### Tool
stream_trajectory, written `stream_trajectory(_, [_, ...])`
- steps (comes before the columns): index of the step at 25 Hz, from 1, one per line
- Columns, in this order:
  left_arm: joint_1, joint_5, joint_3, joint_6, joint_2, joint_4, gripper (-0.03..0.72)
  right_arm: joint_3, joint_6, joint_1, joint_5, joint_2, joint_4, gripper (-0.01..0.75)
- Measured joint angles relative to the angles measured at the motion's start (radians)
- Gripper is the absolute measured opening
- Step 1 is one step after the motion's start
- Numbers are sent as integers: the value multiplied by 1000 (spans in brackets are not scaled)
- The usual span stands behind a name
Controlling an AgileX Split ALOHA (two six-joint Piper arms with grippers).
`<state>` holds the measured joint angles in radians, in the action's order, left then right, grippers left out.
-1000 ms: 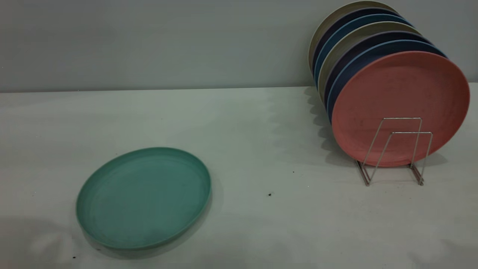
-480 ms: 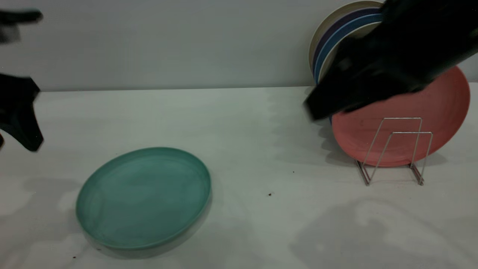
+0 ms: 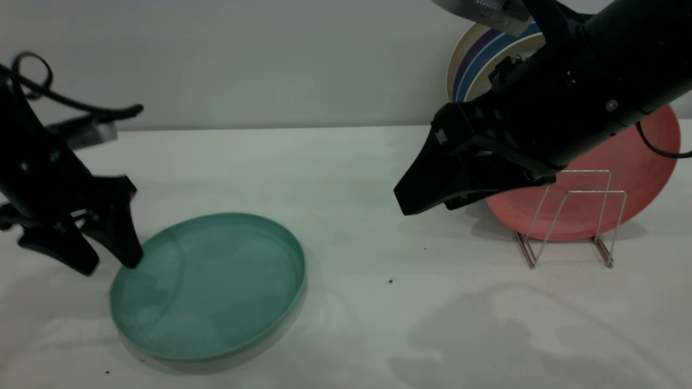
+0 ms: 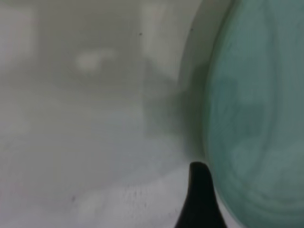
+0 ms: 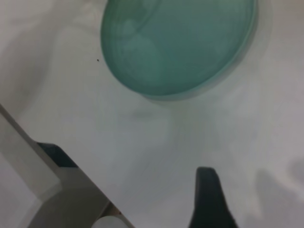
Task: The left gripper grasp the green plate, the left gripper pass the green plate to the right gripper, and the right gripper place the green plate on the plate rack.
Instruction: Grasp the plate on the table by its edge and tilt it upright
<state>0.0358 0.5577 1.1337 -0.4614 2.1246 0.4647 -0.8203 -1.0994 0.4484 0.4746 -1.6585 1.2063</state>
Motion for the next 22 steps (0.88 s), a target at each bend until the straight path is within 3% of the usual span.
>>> stream_trajectory(9, [0,-59,0,-28,67,42,569,0,-4,0,-5,-1,4,511])
stream_trajectory(14, [0,-87,0,-30,99,106,492,0,-4,0,-17,-1,5,511])
stream_trajectory(18, [0,-98,0,-32,118,137,365,0,-3,0,-26,-1,12,511])
stream_trajectory(22, [0,-104,0,-33,121,142,147,0,37,0,-11,-4,27,511])
